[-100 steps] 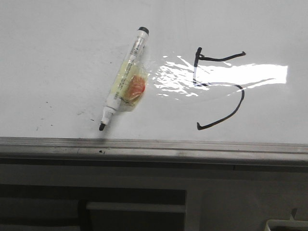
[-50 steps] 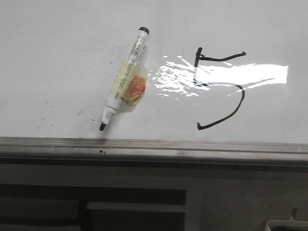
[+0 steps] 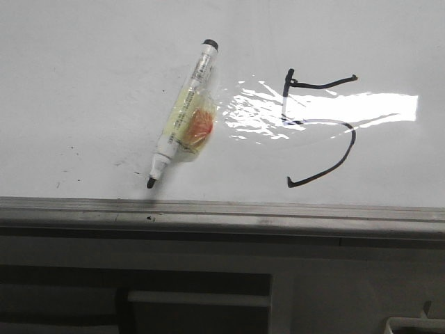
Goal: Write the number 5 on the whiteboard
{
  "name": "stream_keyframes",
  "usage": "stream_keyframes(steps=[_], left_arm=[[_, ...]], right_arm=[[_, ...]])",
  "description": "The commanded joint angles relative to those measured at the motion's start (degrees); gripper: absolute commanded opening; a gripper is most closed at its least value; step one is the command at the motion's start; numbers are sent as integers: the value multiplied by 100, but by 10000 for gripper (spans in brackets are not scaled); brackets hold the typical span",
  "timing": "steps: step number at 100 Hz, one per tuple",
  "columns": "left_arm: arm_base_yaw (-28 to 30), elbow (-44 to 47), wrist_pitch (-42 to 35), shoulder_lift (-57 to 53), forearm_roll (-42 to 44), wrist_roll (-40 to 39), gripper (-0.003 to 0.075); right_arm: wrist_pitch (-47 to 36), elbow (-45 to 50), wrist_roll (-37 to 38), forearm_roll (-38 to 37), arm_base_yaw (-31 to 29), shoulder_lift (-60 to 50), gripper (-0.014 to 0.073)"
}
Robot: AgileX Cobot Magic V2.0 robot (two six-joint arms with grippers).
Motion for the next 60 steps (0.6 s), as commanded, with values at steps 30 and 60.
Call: stream_keyframes(steps=[30,60], left_arm=[[1374,799,-439,-1059,1207,34,-20],[1790,1538,-388,-1096,1422,-1322,-20]], right_arm=[[-183,-126,11,-335,-13,132,-43],[-176,-126,11,-335,-13,132,-43]])
